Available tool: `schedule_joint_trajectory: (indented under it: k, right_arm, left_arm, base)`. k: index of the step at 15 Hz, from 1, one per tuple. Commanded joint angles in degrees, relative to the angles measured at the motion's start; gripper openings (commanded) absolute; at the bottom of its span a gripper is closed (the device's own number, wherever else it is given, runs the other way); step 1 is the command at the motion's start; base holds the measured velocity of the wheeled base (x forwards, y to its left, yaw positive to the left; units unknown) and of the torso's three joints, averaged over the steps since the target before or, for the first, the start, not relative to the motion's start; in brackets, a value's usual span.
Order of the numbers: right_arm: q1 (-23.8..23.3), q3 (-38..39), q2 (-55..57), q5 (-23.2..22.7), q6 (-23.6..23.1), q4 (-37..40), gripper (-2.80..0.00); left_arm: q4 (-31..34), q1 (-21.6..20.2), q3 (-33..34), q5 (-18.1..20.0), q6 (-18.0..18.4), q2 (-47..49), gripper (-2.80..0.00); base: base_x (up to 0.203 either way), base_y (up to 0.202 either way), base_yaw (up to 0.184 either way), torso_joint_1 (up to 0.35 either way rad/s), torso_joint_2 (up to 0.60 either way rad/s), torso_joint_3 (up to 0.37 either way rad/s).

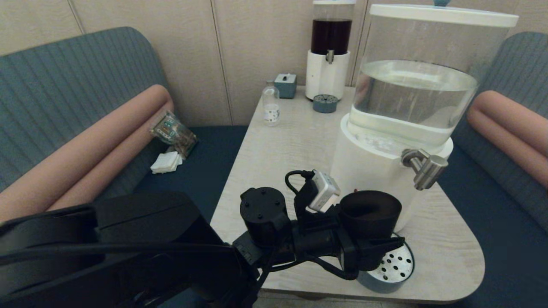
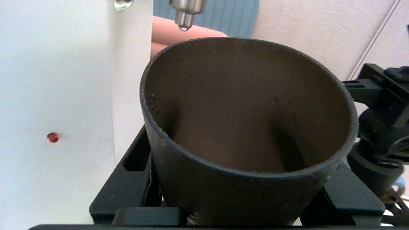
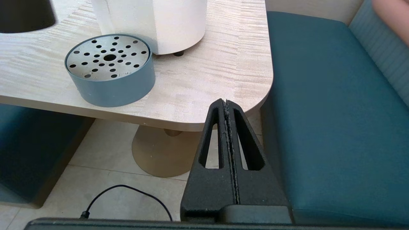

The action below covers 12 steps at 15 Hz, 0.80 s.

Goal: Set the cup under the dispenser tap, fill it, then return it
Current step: Place it under the water dispenser

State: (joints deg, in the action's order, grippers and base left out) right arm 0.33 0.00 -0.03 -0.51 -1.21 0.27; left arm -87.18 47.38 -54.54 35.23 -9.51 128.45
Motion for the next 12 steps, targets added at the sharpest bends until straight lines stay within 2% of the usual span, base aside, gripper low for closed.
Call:
schedule_joint_trajectory:
  k: [1,12]
  right_arm:
    - [0.02,0.01,-0.06,-0.02,-0.02,0.0,-2.8]
    - [0.02,0.04,-0.06,-0.02,-0.02,0.0,-2.8]
  left_arm:
    - [-0.48,0.43,-2.38,0.19,-0.18,3.55,-2.8]
    - [-0.48,0.96,-16.93,0.19,-1.7,14.25,-2.8]
  base:
    - [0.0,0.0,0.0,0.0,0.0,0.0]
    - [0.0,0.0,0.0,0.0,0.0,0.0]
